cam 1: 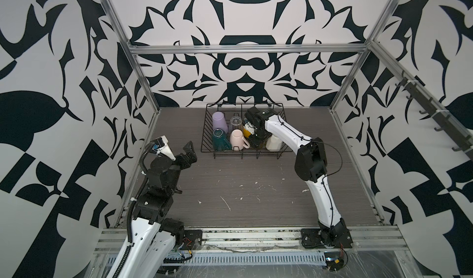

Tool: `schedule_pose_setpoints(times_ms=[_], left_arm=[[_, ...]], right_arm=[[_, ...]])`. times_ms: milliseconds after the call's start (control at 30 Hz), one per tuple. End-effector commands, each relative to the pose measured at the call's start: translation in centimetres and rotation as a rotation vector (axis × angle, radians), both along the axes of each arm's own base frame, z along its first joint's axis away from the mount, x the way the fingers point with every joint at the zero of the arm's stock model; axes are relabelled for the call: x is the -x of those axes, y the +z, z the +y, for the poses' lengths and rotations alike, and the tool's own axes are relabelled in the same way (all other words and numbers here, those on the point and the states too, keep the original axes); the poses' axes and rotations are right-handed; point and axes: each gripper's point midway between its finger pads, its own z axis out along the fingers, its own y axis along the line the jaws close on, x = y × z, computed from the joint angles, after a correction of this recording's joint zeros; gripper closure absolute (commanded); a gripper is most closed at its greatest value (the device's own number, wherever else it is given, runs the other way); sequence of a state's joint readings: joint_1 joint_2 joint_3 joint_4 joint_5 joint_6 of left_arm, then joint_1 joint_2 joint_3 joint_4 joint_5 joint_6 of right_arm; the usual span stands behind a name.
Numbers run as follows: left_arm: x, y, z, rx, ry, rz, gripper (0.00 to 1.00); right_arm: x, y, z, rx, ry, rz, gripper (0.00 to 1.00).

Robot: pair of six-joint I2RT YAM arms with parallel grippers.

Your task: Load the cups into the dish rack

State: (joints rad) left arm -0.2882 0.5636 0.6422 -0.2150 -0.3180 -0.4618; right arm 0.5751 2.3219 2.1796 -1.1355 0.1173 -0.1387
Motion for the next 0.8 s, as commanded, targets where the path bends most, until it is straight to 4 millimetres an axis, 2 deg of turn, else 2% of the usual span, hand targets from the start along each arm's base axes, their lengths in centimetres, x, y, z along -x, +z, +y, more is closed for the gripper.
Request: schedule_pose_setpoints(times_ms=[0,600,767], left_arm=[[0.1,0.1,0.0,-0.014,-0.002,-0.001,0.01],[0.0,0.1,0.0,-0.015,-0.002,-0.003,0.01],[0.0,0.1,0.0,-0.014,-0.004,-0.004,0.01]], right_arm=[[-0.6,2.8,0.0,-0.028,0.000,-0.054,0.25],[-0.6,4.6,0.3,-0.066,-0.003,-0.084,0.24],[-0.5,4.6,0.4,-0.071,-0.003,-0.080,0.28]])
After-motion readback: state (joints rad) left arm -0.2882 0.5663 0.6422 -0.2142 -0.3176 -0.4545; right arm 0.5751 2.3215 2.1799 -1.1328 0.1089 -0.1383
